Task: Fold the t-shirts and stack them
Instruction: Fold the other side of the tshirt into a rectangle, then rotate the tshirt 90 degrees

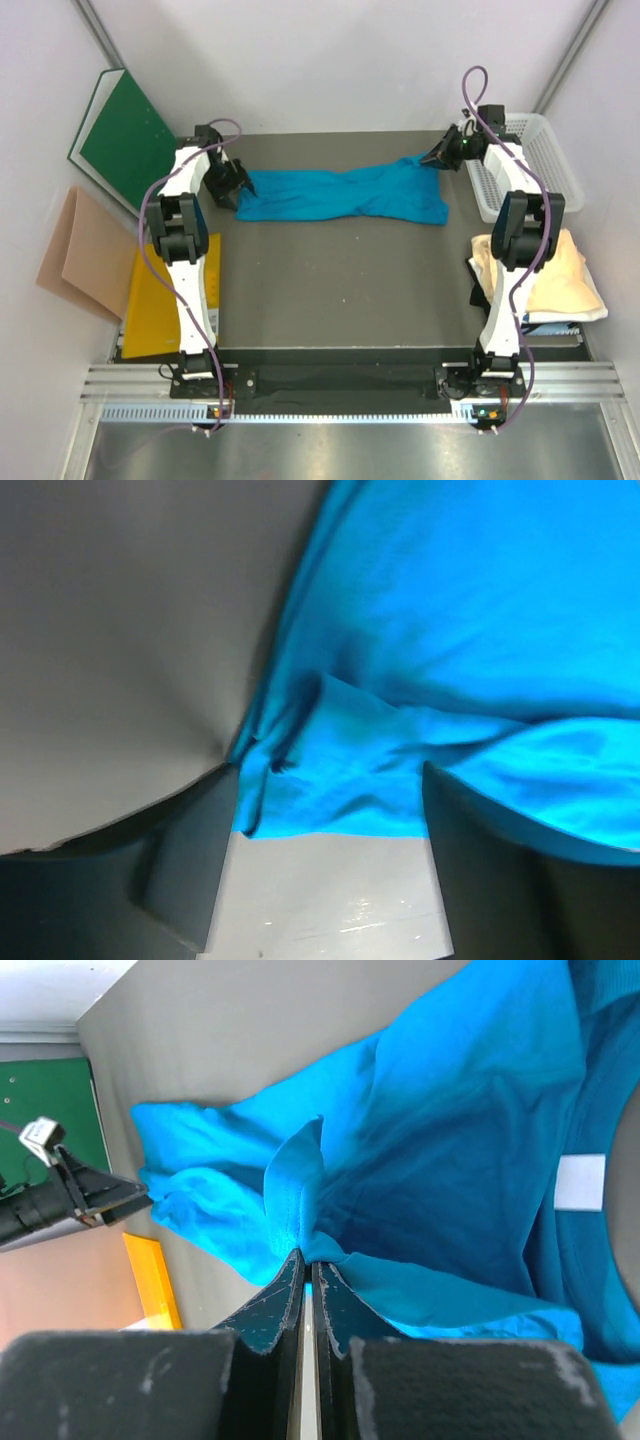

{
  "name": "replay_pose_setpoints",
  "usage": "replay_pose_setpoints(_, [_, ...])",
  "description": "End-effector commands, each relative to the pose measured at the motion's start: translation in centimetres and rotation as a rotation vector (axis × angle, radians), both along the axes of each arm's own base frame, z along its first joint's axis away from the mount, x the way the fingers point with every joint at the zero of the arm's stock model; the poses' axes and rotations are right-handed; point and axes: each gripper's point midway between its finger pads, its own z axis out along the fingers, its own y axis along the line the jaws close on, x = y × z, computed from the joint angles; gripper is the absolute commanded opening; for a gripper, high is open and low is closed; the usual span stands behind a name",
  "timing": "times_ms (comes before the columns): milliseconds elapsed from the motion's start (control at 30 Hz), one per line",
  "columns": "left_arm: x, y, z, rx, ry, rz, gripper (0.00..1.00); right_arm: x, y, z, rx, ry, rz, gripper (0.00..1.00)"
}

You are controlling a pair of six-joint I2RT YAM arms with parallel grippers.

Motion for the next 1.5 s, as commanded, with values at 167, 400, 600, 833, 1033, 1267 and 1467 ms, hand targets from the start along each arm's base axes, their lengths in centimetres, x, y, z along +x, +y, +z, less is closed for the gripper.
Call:
replay_pose_setpoints(167, [-0.2,1.1,0.8,0.04,0.01,0.022,0.93,5.5,-0.6,-0.6,0.007,-0.122,-0.047,0.03])
replay_pose_setpoints(400, [-0.8,1.4,4.2,0.075,-0.073,-0.012,0.99,9.2,-1.0,1.7,-0.101,-0.272,-0.095,0.48])
replay_pose_setpoints(600, [-0.3,1.9,5.3,0.107,-0.171,-0.02,0.99,3.9,-3.0,6.0,-0.305,-0.33,-0.178,1.0])
replay_pose_setpoints(833, [2.3,1.0,3.5,0.052,-0.209,-0.011,0.99,-8.8,-1.2,2.6,-0.168,-0.025,-0.179,1.0])
replay_pose_setpoints(1033, [5.6,0.5,1.3,0.011,-0.241,-0.018,0.99,-17.4,0.9,-1.0,0.042,0.209,-0.286,1.0])
replay_pose_setpoints(1267, [6.9,0.3,-0.8,-0.011,-0.235,-0.012,0.99,-18.1,2.5,-5.1,0.189,0.271,-0.391,1.0])
replay_pose_setpoints(1467, [6.7,0.1,-2.0,-0.005,-0.214,-0.017,0.94,-13.1,3.6,-6.2,0.215,0.212,-0.457,1.0])
